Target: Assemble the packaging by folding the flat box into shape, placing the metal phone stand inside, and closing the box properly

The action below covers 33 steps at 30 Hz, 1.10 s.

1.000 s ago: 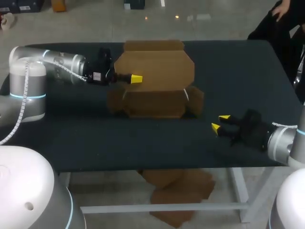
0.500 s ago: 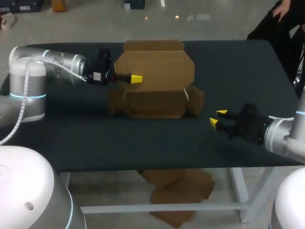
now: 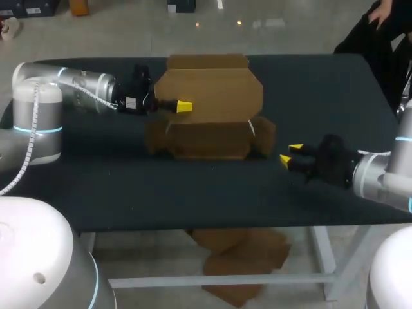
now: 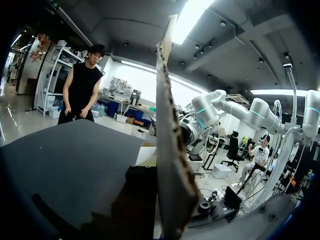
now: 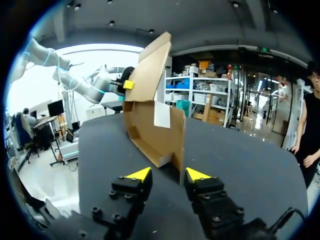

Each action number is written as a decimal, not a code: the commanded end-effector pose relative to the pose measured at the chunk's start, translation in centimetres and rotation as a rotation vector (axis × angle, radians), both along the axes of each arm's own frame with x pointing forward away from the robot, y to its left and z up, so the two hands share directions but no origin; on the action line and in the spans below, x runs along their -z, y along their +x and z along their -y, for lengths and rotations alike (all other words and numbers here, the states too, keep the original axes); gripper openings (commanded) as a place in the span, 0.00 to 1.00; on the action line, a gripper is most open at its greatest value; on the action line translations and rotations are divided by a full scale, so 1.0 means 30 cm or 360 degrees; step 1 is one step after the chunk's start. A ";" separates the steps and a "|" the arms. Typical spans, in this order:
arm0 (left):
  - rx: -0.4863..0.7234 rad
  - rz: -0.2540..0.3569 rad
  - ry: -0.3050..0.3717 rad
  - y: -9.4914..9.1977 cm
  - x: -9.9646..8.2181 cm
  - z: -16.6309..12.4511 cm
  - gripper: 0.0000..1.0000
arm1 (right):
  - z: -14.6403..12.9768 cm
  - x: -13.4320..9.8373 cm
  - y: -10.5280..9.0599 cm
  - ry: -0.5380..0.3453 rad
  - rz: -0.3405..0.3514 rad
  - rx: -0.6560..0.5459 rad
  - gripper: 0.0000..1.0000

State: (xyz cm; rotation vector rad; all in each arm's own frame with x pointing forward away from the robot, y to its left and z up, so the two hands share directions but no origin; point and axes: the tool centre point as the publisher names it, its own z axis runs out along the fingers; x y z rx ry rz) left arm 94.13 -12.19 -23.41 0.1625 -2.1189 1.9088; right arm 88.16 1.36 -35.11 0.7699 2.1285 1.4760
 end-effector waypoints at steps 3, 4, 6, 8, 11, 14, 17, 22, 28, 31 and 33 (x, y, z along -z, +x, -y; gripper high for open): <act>0.0007 -0.0001 -0.0004 0.002 0.008 0.000 0.00 | -0.009 0.017 0.019 0.0005 0.0001 -0.0005 0.47; 0.0007 -0.0001 -0.0004 0.002 0.008 0.000 0.00 | -0.010 0.016 0.020 0.0008 0.0000 -0.0008 0.47; 0.0007 -0.0001 -0.0004 0.002 0.008 0.000 0.00 | -0.015 0.015 0.021 0.0009 -0.0002 -0.0011 0.47; 0.0007 -0.0001 -0.0004 0.002 0.008 0.000 0.00 | -0.032 0.015 0.010 -0.0004 -0.0001 -0.0028 0.47; 0.0007 -0.0001 -0.0004 0.002 0.008 0.000 0.00 | -0.045 0.022 -0.002 -0.0010 0.0002 -0.0032 0.47; 0.0007 -0.0001 -0.0004 0.002 0.008 0.000 0.00 | -0.050 0.028 -0.006 -0.0012 0.0002 -0.0033 0.47; 0.0007 -0.0001 -0.0004 0.002 0.008 0.000 0.00 | -0.050 0.026 -0.011 -0.0011 0.0005 -0.0024 0.47; 0.0007 -0.0001 -0.0004 0.002 0.008 0.000 0.00 | -0.054 0.026 -0.017 -0.0012 0.0009 -0.0018 0.47; -0.0004 0.0023 0.0039 -0.001 0.000 -0.006 0.00 | -0.063 0.027 -0.012 -0.0014 0.0003 -0.0019 0.46; -0.0004 0.0031 0.0043 -0.003 -0.004 -0.008 0.00 | -0.069 0.027 -0.007 -0.0017 0.0001 -0.0023 0.46; -0.0011 0.0042 0.0053 -0.003 -0.007 -0.008 0.00 | -0.071 0.026 -0.006 -0.0019 0.0001 -0.0025 0.46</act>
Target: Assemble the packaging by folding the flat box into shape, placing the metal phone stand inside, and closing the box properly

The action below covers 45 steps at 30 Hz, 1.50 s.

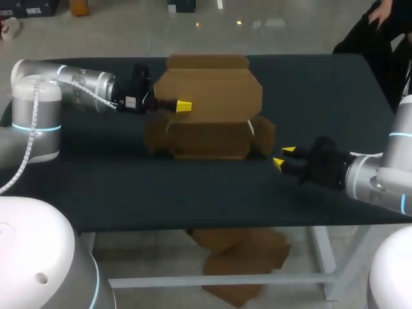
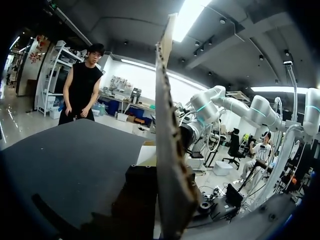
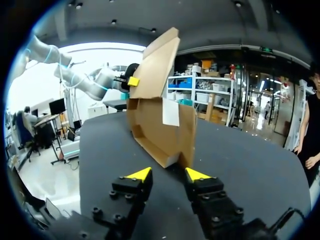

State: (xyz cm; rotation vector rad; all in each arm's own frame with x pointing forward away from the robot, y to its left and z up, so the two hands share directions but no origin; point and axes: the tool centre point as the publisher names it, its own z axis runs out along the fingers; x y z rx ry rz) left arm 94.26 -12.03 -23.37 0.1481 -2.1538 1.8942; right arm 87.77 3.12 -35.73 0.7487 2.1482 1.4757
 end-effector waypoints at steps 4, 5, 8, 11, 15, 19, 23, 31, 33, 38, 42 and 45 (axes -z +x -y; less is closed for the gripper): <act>-0.0024 0.0023 0.0040 -0.007 -0.012 -0.003 0.00 | -0.013 0.006 0.007 -0.0008 0.0002 0.0004 0.46; -0.0028 0.0027 0.0048 -0.008 -0.013 -0.004 0.00 | -0.013 0.006 0.007 -0.0007 0.0002 0.0005 0.46; -0.0028 0.0030 0.0066 -0.013 -0.013 -0.005 0.00 | -0.012 0.005 0.006 -0.0004 0.0003 0.0009 0.45; -0.0039 0.0038 0.0100 -0.015 -0.005 0.001 0.00 | -0.012 0.005 0.006 -0.0003 0.0002 0.0008 0.45; -0.0045 0.0051 0.0124 -0.017 0.002 0.007 0.00 | -0.012 0.005 0.008 -0.0003 0.0002 0.0004 0.45; -0.0058 0.0067 0.0132 -0.020 0.007 0.008 0.00 | -0.012 0.004 0.008 -0.0005 0.0003 0.0002 0.45; -0.0063 0.0081 0.0147 -0.025 0.012 0.011 0.00 | -0.012 0.003 0.009 -0.0007 0.0004 -0.0001 0.45; -0.0070 0.0090 0.0161 -0.028 0.019 0.015 0.00 | -0.014 0.004 0.008 -0.0010 0.0003 -0.0005 0.45; -0.0071 0.0091 0.0158 -0.028 0.019 0.014 0.00 | -0.015 0.004 0.008 -0.0011 0.0002 -0.0005 0.45; -0.0066 0.0089 0.0156 -0.027 0.019 0.013 0.00 | -0.013 0.002 0.012 -0.0015 0.0003 -0.0002 0.45; -0.0064 0.0089 0.0155 -0.027 0.020 0.012 0.00 | -0.009 0.000 0.026 -0.0015 0.0008 0.0005 0.45; -0.0064 0.0089 0.0155 -0.027 0.020 0.012 0.00 | -0.006 -0.002 0.044 -0.0009 0.0010 0.0009 0.45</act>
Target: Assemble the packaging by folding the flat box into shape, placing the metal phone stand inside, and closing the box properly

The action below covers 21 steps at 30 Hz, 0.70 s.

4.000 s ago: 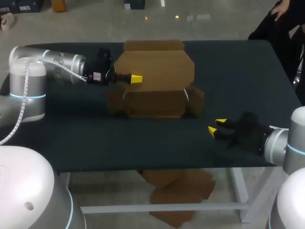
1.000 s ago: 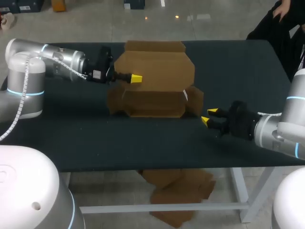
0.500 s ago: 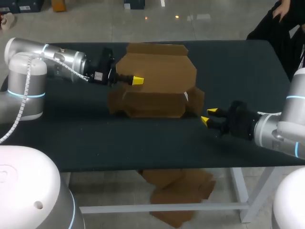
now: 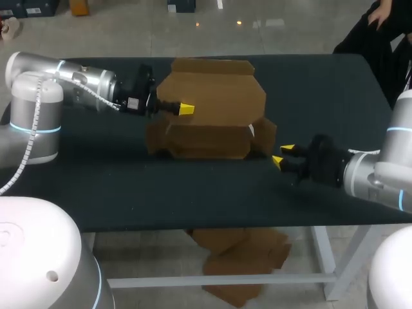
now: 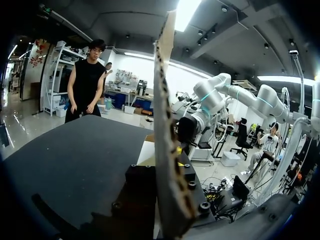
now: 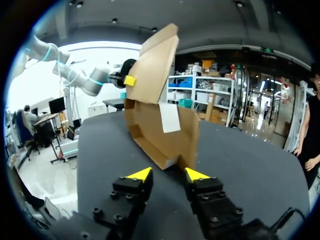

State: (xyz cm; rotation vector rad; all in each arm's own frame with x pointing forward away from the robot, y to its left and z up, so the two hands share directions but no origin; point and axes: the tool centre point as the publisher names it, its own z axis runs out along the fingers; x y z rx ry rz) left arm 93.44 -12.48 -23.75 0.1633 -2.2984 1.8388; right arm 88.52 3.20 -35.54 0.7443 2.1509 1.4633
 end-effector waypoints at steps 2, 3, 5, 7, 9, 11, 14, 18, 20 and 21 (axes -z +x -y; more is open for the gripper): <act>0.0004 -0.0001 0.0002 0.000 0.007 -0.003 0.00 | -0.004 0.006 0.035 0.0011 0.0005 0.0007 0.46; 0.0004 -0.0001 0.0002 0.000 0.007 -0.003 0.00 | -0.005 0.007 0.043 0.0015 0.0003 0.0008 0.45; 0.0004 -0.0001 0.0002 0.000 0.007 -0.003 0.00 | -0.007 0.009 0.061 0.0025 0.0001 0.0006 0.45; 0.0004 -0.0001 0.0002 0.000 0.007 -0.003 0.00 | -0.011 0.012 0.075 0.0028 0.0000 0.0004 0.46; 0.0004 -0.0001 0.0002 0.000 0.007 -0.003 0.00 | -0.015 0.016 0.089 0.0031 -0.0002 0.0000 0.46; 0.0004 -0.0001 0.0002 0.000 0.007 -0.003 0.00 | -0.019 0.020 0.104 0.0028 -0.0006 -0.0005 0.45; 0.0004 -0.0001 0.0002 0.000 0.007 -0.003 0.00 | -0.026 0.021 0.118 0.0023 -0.0008 -0.0016 0.45; 0.0004 -0.0001 0.0002 0.000 0.007 -0.003 0.00 | -0.029 0.026 0.143 0.0017 -0.0008 -0.0023 0.45; 0.0004 -0.0001 0.0002 0.000 0.007 -0.003 0.00 | -0.033 0.029 0.153 0.0017 -0.0010 -0.0027 0.45; 0.0004 -0.0001 0.0002 0.000 0.007 -0.003 0.00 | -0.035 0.030 0.158 0.0016 -0.0011 -0.0028 0.45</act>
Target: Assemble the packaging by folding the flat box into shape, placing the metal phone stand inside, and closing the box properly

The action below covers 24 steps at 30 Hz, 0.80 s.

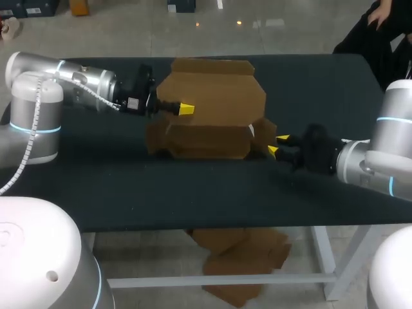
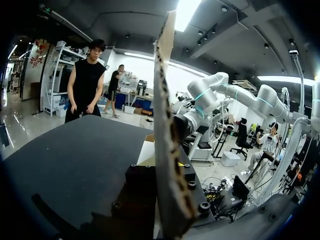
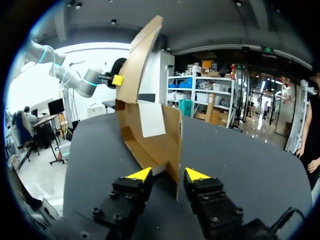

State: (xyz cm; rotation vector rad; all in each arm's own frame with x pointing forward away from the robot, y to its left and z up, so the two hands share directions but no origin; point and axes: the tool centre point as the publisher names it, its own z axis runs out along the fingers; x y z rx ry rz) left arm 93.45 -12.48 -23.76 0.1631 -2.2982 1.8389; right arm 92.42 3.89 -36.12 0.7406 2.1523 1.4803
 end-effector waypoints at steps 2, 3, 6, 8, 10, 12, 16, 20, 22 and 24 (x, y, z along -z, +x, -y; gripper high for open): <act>0.0004 -0.0001 0.0002 0.000 0.007 -0.003 0.00 | -0.011 0.013 0.036 0.0002 -0.0009 -0.0015 0.45; 0.0004 -0.0001 0.0002 0.000 0.007 -0.003 0.00 | -0.011 0.015 0.041 0.0003 -0.0010 -0.0014 0.45; 0.0004 -0.0001 0.0002 0.000 0.007 -0.003 0.00 | -0.014 0.020 0.051 0.0010 -0.0016 -0.0016 0.44; 0.0004 -0.0001 0.0002 0.000 0.007 -0.003 0.00 | -0.018 0.024 0.060 0.0016 -0.0019 -0.0021 0.44; 0.0004 -0.0001 0.0002 0.000 0.007 -0.003 0.00 | -0.025 0.026 0.068 0.0023 -0.0007 -0.0020 0.43; 0.0004 -0.0001 0.0002 0.000 0.007 -0.003 0.00 | -0.034 0.027 0.075 0.0026 -0.0001 -0.0023 0.41; 0.0004 -0.0001 0.0002 0.000 0.007 -0.003 0.00 | -0.050 0.031 0.085 0.0021 0.0007 -0.0010 0.20; 0.0004 -0.0001 0.0002 0.000 0.007 -0.003 0.00 | -0.059 0.026 0.086 0.0025 0.0017 -0.0001 0.03; 0.0004 -0.0001 0.0002 0.000 0.007 -0.003 0.00 | -0.065 0.025 0.086 0.0027 0.0020 0.0001 0.00; 0.0004 -0.0001 0.0002 0.000 0.007 -0.003 0.00 | -0.072 0.023 0.085 0.0029 0.0022 0.0005 0.00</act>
